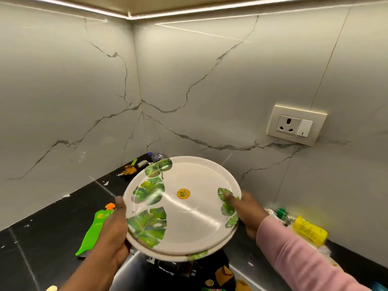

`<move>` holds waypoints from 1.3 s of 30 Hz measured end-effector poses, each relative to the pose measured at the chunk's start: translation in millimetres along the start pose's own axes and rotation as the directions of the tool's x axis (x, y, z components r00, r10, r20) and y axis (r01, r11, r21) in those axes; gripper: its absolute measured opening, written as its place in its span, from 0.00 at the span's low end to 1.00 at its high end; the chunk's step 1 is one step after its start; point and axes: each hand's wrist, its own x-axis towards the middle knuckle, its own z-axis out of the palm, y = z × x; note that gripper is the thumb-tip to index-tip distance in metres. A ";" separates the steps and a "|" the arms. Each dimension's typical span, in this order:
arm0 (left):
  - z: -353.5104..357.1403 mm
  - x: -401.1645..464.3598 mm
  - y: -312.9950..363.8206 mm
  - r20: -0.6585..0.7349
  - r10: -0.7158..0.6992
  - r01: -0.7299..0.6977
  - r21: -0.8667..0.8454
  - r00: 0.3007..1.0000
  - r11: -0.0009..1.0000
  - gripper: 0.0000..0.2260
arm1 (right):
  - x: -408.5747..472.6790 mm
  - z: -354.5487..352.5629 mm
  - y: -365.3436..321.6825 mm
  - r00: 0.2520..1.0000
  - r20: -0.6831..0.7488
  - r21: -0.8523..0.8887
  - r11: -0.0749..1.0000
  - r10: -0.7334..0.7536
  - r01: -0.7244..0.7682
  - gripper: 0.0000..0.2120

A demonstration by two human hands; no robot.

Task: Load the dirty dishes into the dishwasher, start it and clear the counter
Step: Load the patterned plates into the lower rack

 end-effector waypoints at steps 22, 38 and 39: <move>-75.0 -195.2 53.6 0.214 0.075 -0.091 0.065 0.974 0.994 0.09 | -253.6 -5.5 -4.6 0.880 -0.407 -0.174 0.967 -0.243 0.187 0.11; -193.5 -398.7 20.4 0.396 -0.098 0.043 0.144 0.913 0.989 0.09 | -569.4 4.6 57.9 0.817 -0.572 -0.170 0.985 -0.074 -0.030 0.09; -197.6 -410.9 15.8 0.402 -0.095 0.039 0.143 0.911 0.989 0.10 | -586.3 0.5 60.5 0.815 -0.574 -0.168 0.986 -0.081 -0.020 0.08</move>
